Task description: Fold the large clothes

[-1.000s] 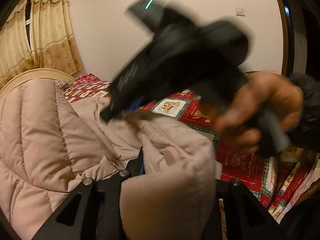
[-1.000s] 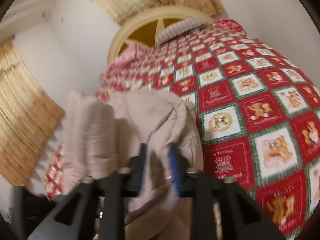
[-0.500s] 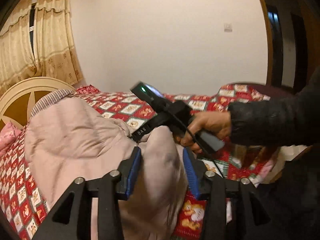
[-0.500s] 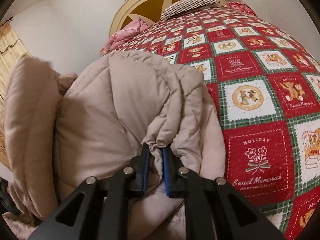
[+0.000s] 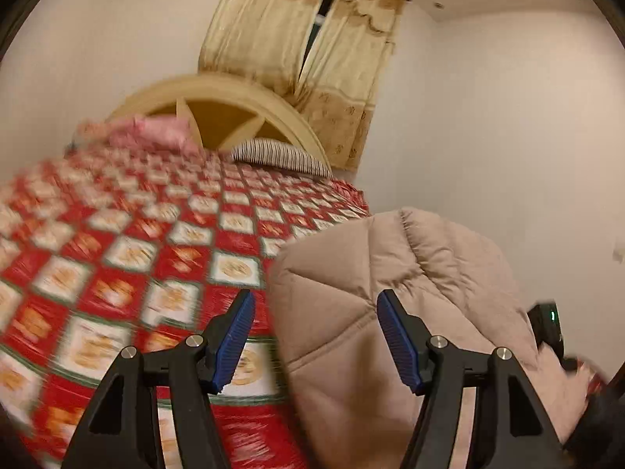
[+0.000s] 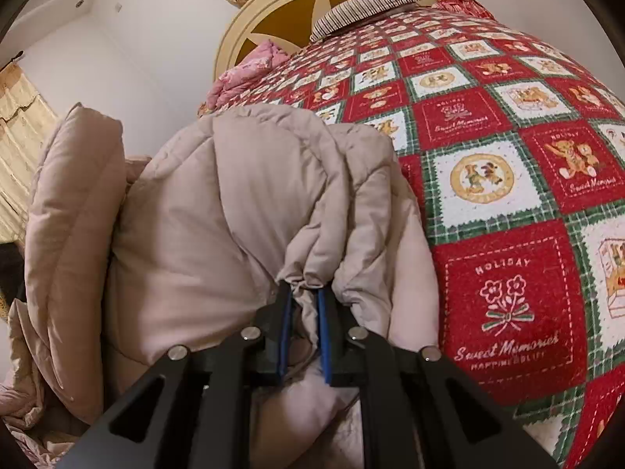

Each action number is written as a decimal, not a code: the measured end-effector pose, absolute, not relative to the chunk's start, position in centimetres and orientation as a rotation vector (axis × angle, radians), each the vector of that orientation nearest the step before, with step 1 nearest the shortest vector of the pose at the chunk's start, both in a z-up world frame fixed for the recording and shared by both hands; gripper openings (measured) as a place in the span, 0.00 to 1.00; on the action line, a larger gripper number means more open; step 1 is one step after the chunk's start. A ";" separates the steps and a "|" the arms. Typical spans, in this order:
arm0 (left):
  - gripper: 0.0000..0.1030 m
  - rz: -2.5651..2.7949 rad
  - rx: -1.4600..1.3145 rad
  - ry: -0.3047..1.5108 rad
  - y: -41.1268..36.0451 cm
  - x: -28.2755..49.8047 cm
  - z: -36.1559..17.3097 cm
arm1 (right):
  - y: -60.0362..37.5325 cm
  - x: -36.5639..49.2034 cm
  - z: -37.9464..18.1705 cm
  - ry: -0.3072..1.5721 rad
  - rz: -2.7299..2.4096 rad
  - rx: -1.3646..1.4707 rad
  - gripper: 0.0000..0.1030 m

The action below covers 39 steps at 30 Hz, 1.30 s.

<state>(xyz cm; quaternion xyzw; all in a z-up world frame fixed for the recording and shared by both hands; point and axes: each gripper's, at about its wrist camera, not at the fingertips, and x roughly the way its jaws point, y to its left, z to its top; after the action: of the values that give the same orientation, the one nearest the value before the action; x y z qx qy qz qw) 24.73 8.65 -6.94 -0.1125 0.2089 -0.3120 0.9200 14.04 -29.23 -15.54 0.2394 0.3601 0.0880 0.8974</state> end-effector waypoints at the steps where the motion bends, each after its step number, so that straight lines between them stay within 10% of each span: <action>1: 0.63 -0.690 -0.249 0.432 7.2 24.9 -7.1 | -29.2 14.0 -15.6 0.745 0.182 0.496 0.12; 23: 0.67 -0.749 0.413 0.617 -14.5 24.1 -11.2 | -34.3 9.8 -16.6 0.638 0.139 0.743 0.16; 33: 0.67 -0.703 0.465 0.627 -15.6 24.6 -12.1 | -32.8 2.9 -6.3 0.490 0.121 0.561 0.66; 39: 0.67 -0.692 0.478 0.627 -15.7 24.7 -12.3 | -27.4 5.6 -7.9 0.645 0.036 0.322 0.52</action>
<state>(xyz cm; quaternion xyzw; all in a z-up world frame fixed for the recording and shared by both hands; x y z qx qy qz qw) 24.71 -15.73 -12.27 0.2282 0.2995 -0.3304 0.8655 5.57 -27.38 -7.90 0.1575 0.3154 0.0178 0.9356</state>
